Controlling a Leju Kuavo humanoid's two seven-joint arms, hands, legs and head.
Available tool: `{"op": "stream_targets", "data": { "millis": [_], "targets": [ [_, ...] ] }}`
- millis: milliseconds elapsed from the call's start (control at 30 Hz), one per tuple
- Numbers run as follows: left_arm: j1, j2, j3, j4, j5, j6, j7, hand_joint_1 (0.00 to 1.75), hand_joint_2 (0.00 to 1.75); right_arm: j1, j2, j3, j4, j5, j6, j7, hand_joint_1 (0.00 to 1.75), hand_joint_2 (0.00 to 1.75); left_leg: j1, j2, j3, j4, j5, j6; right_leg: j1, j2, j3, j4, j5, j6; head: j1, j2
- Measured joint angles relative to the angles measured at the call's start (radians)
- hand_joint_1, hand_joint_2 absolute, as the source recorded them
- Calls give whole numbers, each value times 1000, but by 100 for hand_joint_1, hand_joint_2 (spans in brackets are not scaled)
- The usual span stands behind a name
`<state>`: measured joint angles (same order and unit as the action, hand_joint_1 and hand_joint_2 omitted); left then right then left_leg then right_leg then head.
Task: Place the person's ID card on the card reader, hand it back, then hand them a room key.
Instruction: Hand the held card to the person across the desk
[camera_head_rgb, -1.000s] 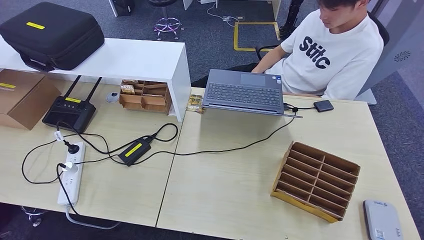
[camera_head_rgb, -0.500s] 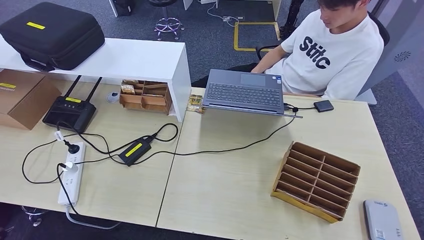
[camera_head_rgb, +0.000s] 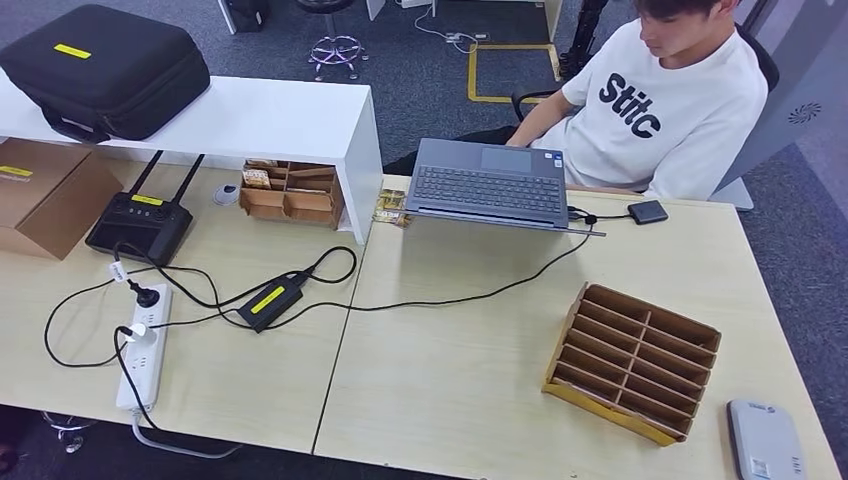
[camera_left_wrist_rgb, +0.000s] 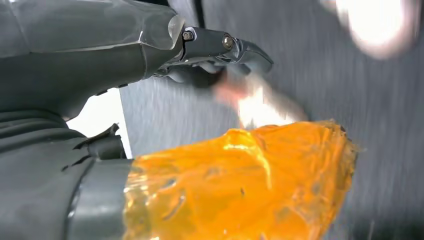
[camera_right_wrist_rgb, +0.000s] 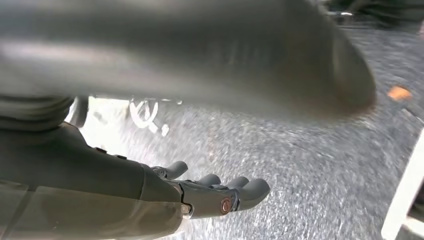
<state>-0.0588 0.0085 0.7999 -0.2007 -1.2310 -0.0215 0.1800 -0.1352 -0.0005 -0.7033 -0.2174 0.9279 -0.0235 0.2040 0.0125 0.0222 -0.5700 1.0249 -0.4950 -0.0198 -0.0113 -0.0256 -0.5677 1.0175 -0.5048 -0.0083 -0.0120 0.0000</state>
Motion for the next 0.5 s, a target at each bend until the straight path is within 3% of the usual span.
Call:
{"op": "stream_targets", "data": {
  "millis": [67,133,200,300,367,433,500],
  "targets": [
    [-1,-11,0,0,13,166,-22,0,0,6,0,-11,0,-11,38,-20,0,87,0,-1,0,0,0,0,0,0,0,0,0,0,0,0],
    [-6,-20,1,0,22,229,-36,0,0,18,3,-13,2,5,100,-44,0,0,0,-1,0,0,0,0,0,0,0,0,0,0,0,0],
    [-10,-24,1,0,20,179,-39,0,0,31,7,-11,6,29,153,-59,0,0,0,-1,0,0,0,0,0,0,0,0,0,0,0,0],
    [-13,-19,1,0,10,-29,-27,0,0,34,9,-5,9,58,155,-47,0,0,0,0,-1,0,0,0,0,0,0,1,0,0,0,0],
    [-11,-9,1,0,9,-166,-16,0,0,24,7,-2,7,69,100,-20,0,87,0,0,-1,0,0,0,0,1,0,1,0,0,0,0],
    [-5,1,1,0,4,-224,-13,0,0,9,4,-1,5,65,32,0,0,175,0,1,0,0,0,0,0,1,0,0,0,0,0,0],
    [0,5,0,0,-4,-148,-36,0,0,-1,2,-2,4,44,7,1,0,175,0,0,0,0,0,0,0,0,0,0,0,0,0,0]
  ]
}}
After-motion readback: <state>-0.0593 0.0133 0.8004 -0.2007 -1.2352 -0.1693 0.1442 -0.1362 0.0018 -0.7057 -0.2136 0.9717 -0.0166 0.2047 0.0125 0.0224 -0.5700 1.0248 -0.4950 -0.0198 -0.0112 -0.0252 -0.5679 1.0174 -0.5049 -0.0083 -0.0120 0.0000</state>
